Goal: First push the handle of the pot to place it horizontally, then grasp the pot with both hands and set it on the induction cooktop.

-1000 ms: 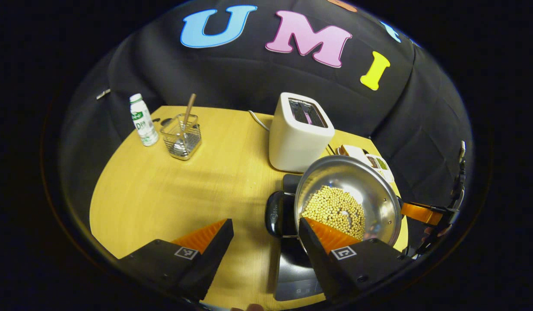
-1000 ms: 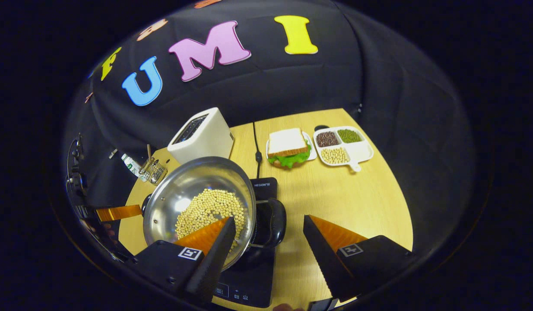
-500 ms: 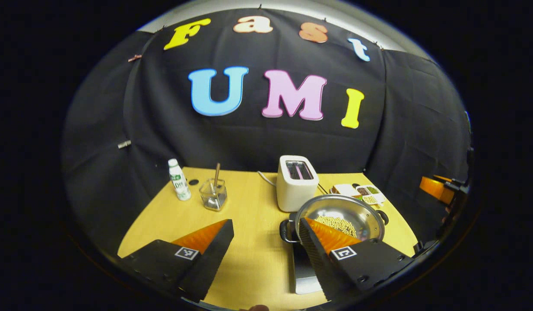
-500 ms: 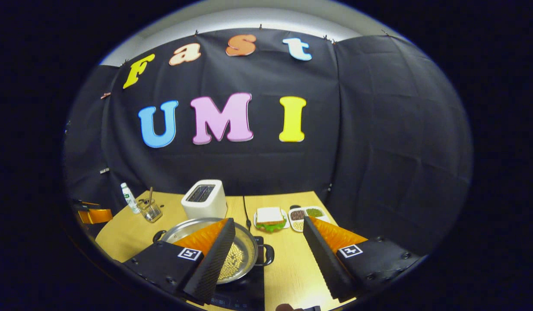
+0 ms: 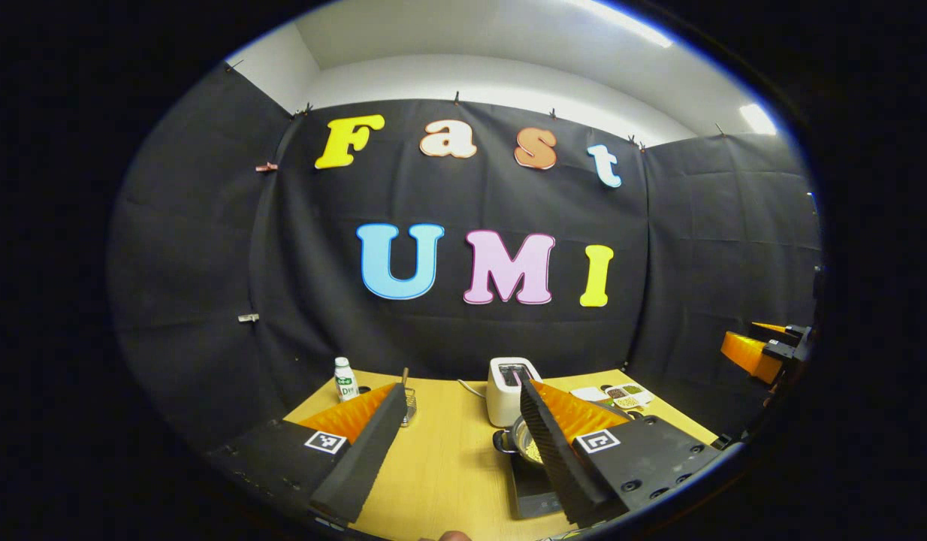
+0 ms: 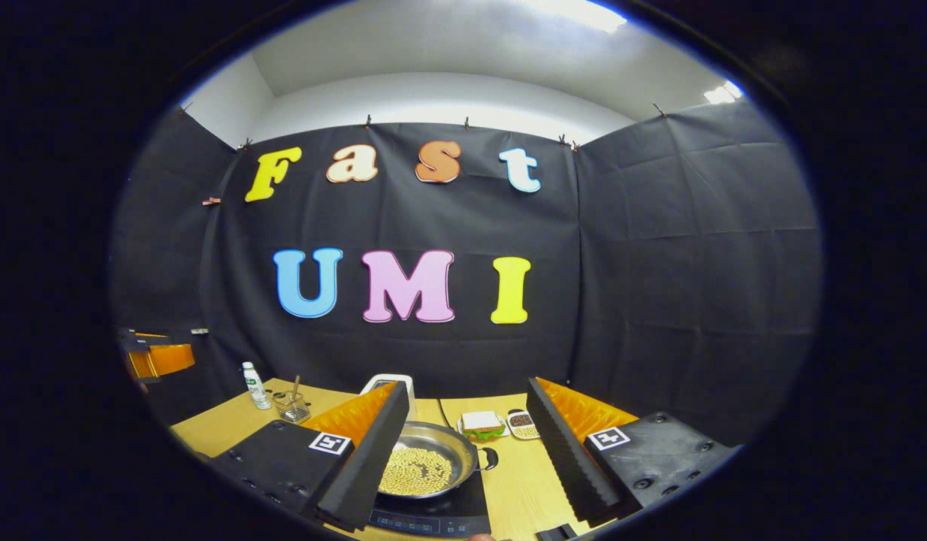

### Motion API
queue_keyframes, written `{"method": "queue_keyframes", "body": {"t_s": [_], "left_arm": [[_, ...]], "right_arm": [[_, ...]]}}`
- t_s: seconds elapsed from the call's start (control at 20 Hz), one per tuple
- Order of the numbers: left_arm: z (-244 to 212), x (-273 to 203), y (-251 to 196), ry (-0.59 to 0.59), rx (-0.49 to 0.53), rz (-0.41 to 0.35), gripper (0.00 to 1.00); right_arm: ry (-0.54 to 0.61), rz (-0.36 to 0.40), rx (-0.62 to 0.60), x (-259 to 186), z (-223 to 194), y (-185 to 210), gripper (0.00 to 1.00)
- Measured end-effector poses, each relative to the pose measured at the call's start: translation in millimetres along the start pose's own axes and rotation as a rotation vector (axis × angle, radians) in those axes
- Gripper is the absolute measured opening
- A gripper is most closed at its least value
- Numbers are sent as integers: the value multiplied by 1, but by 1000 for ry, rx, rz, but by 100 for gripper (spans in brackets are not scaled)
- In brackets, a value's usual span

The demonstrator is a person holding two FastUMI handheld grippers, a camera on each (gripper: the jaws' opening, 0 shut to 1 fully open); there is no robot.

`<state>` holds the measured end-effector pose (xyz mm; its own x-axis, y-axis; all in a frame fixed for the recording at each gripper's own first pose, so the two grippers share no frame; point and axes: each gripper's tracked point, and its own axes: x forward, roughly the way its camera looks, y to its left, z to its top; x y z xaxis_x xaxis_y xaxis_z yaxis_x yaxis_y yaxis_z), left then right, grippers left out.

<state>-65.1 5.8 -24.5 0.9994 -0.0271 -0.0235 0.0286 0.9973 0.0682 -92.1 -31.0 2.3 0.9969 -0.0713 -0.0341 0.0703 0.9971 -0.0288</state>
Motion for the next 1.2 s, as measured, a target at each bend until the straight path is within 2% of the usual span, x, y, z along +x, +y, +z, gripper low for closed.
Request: {"method": "queue_keyframes", "body": {"t_s": [0.15, 0.25, 0.45, 0.6, 0.75, 1.2], "left_arm": [[-4, -23, 3, -13, -26, 13, 94], [-9, -38, 12, -3, -46, 39, 95], [-20, -56, 30, 1, -90, 71, 95], [-22, -60, 49, 2, -73, 102, 95], [-16, -58, 50, -15, -37, 113, 95], [-20, -57, 18, -9, -49, 62, 95]], "right_arm": [[-15, 12, -46, -34, -1, 8, 98], [9, 12, -29, -54, -5, 12, 98], [-13, -13, -19, -76, -3, 2, 98], [7, -22, 17, -73, -7, -5, 98], [16, -30, 43, -64, -9, -8, 99], [32, 19, 35, -43, -9, 4, 98]]}}
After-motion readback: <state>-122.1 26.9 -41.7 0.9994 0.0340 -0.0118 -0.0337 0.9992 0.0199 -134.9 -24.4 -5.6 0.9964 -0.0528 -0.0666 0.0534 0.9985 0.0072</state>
